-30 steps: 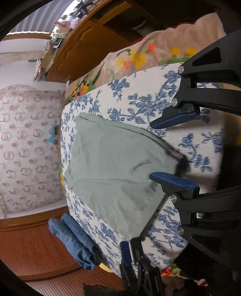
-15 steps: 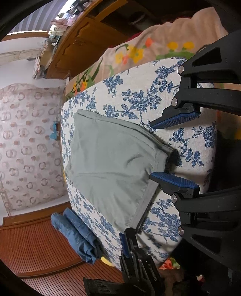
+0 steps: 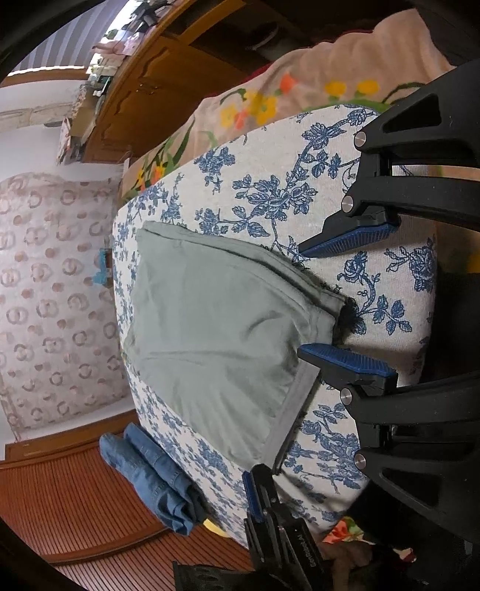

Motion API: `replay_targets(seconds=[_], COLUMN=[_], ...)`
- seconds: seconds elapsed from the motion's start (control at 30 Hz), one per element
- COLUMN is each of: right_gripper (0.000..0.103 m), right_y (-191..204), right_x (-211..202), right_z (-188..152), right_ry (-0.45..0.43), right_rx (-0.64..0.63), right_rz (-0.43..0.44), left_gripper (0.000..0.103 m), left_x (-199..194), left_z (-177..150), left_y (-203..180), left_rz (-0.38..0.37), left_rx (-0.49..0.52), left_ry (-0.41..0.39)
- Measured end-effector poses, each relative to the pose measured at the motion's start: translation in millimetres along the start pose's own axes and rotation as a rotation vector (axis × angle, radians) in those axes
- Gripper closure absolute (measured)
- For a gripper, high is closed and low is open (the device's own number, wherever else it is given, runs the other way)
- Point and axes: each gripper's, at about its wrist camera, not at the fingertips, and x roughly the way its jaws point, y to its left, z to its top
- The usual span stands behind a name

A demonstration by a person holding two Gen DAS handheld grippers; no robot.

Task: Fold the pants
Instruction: 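Move the open right gripper along the folded pants hem, then close both grippers on the grey-green pants hem edge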

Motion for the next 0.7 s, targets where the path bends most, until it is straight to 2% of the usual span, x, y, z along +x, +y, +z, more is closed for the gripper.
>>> replay_targets(seconds=[0.07, 0.2, 0.27, 0.3, 0.37, 0.4, 0.7], right_gripper=[0.066, 0.073, 0.077, 0.077, 0.078, 0.078, 0.078], right_y=[3.8, 10.5, 10.3, 9.6, 9.3, 9.3, 10.5], right_x=[0.1, 1.3, 1.8, 1.7, 2.4, 2.6, 2.7], right_z=[0.1, -1.9, -2.4, -3.1, -3.7, -4.0, -6.6], right_ry=[0.006, 0.010, 0.008, 0.006, 0.003, 0.003, -0.010], right_rx=[-0.016, -0.048, -0.047, -0.046, -0.048, -0.048, -0.053], right_rz=[0.018, 0.018, 0.032, 0.037, 0.040, 0.041, 0.041], left_gripper=[0.087, 0.086, 0.081, 0.079, 0.061, 0.058, 0.057], left_x=[-0.9, -1.3, -3.4, -4.5, -5.5, -5.7, 5.1], left_z=[0.2, 0.7, 2.7, 3.6, 5.8, 6.6, 12.3], left_y=[-0.3, 2.0, 4.4, 4.4, 3.6, 3.1, -2.7], left_rz=[-0.002, -0.013, -0.019, -0.020, -0.014, -0.010, -0.018], left_rx=[-0.004, -0.027, -0.045, -0.047, -0.049, -0.052, -0.064], left_ry=[0.000, 0.005, 0.005, 0.002, 0.000, 0.000, 0.015])
